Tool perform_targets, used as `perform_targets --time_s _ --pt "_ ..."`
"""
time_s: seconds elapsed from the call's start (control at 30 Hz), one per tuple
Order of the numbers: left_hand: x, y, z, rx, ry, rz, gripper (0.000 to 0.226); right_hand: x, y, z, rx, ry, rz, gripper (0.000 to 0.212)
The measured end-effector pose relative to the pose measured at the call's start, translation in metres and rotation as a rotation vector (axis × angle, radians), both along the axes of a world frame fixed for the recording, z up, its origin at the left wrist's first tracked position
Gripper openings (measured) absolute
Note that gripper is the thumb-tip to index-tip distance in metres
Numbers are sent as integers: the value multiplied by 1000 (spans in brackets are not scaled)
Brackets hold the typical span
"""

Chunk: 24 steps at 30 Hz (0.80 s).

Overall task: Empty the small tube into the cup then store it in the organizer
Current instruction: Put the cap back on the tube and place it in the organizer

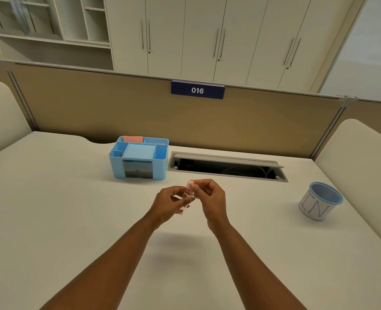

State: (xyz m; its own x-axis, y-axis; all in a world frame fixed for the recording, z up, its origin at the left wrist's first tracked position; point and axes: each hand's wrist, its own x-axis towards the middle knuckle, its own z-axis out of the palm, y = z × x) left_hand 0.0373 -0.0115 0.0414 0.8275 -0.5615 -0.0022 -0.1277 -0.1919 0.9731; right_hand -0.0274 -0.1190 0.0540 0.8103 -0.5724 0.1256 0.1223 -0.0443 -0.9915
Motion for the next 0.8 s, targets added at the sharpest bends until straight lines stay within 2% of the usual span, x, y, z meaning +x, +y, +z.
perform_targets --time_s 0.17,0.33,0.47,0.7,0.8 --pt "0 0 1 20 -13 -2 28 -3 -4 6 -65 115 90 30" --pt "-4 1 4 -50 94 -57 18 -8 -15 16 -136 165 225 30" --pt "-5 2 7 -48 100 -72 12 -11 -22 20 -240 205 275 32" --pt "0 4 6 113 1 -104 22 -13 -35 28 -445 317 382 30" --pt "3 7 9 177 -3 -175 13 -16 -38 32 -484 320 454 26"
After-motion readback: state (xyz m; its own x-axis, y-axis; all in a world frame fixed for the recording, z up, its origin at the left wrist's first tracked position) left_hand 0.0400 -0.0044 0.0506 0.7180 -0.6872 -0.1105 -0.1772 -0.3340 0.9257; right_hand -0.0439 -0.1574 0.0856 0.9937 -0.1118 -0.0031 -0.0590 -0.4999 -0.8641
